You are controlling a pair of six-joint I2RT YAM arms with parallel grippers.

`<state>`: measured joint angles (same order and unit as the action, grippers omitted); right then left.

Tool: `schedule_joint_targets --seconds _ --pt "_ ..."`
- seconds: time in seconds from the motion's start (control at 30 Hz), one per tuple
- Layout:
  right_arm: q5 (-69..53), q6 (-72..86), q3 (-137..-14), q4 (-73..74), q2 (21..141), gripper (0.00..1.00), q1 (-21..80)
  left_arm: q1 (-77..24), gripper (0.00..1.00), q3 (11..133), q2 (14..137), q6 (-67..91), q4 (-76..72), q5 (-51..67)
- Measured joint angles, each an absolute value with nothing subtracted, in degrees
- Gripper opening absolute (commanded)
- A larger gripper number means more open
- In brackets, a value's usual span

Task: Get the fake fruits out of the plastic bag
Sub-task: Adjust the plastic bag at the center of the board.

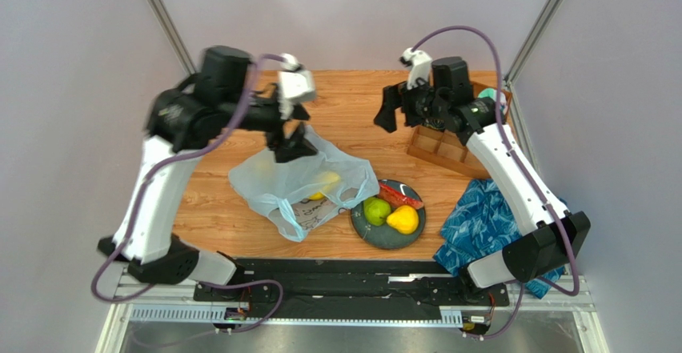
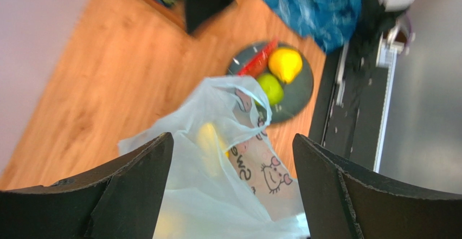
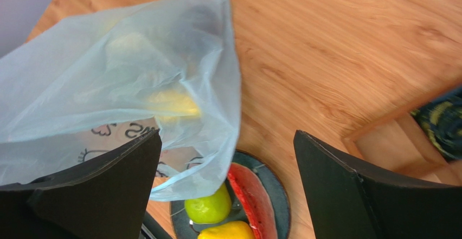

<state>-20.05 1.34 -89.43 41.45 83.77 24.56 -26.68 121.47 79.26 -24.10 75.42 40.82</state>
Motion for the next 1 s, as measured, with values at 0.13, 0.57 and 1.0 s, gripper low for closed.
schedule_joint_targets --seconds 0.13,0.57,1.0 --pt "-20.32 4.08 -89.43 41.36 81.36 0.98 15.09 -38.11 0.83 114.21 87.72 -29.50 74.78 29.34" --pt "-26.02 9.39 -81.89 41.34 69.89 0.97 2.50 -54.68 0.82 102.69 97.73 -30.68 75.09 14.90" --pt "-29.65 14.39 -78.52 39.27 69.47 0.97 0.30 -56.12 0.72 103.46 109.62 -26.48 70.78 9.72"
